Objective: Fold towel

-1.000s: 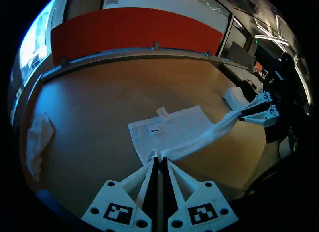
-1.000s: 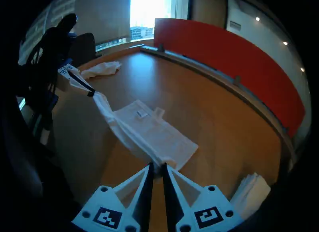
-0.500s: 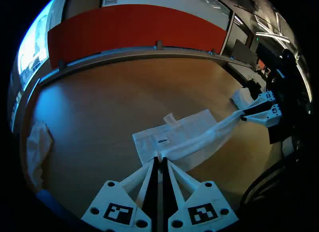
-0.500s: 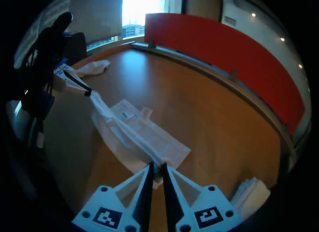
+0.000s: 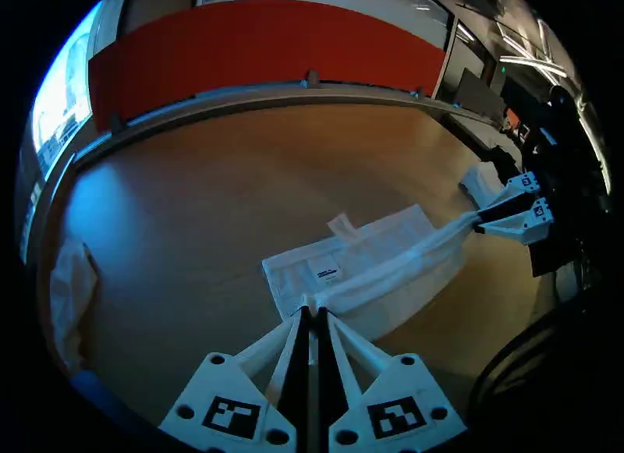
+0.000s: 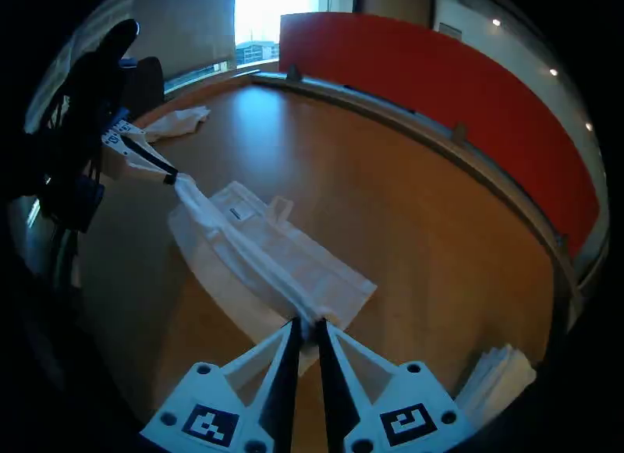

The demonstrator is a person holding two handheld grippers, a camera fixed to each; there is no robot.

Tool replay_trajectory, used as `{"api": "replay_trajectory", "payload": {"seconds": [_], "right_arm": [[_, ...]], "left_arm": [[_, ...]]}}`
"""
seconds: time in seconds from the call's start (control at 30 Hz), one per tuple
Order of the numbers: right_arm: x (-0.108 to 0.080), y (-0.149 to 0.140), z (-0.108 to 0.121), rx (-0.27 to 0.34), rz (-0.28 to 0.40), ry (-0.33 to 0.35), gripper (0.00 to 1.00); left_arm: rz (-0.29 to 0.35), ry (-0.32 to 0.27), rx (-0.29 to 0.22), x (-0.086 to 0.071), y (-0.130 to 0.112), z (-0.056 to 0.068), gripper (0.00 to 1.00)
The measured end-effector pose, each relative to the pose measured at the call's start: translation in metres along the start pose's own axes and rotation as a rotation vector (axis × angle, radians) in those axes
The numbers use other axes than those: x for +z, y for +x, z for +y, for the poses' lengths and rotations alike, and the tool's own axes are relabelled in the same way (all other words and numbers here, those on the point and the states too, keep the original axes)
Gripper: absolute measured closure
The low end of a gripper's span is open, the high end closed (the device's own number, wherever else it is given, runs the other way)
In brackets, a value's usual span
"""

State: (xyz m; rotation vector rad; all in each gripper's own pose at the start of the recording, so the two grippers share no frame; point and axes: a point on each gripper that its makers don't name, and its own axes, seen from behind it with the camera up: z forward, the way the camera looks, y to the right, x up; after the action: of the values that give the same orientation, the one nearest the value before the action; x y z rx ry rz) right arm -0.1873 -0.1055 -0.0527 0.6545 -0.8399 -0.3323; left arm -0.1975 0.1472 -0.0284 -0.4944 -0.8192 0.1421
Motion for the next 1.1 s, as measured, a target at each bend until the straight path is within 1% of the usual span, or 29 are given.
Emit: {"api": "replay_trajectory", "payload": {"seconds": [0.27, 0.37, 0.67, 0.93, 1.1], "right_arm": [[0.017, -0.003, 0.007, 0.028, -0.017, -0.005, 0.84], [0.023, -0.006, 0.009, 0.029, -0.025, -0.006, 0.84], [0.038, -0.012, 0.012, 0.037, -0.036, -0.018, 0.8], [0.047, -0.015, 0.018, 0.025, -0.049, -0.032, 0.77], [0.051, -0.014, 0.025, 0.022, -0.051, -0.048, 0.71]], "left_arm": [[-0.025, 0.013, 0.01, 0.019, -0.008, -0.005, 0.94], [-0.03, 0.017, 0.012, 0.025, -0.01, -0.006, 0.94], [-0.046, 0.031, -0.008, 0.041, -0.017, -0.012, 0.92], [-0.057, 0.054, -0.003, 0.049, -0.017, -0.017, 0.89], [-0.057, 0.068, -0.003, 0.05, -0.014, -0.021, 0.85]]}}
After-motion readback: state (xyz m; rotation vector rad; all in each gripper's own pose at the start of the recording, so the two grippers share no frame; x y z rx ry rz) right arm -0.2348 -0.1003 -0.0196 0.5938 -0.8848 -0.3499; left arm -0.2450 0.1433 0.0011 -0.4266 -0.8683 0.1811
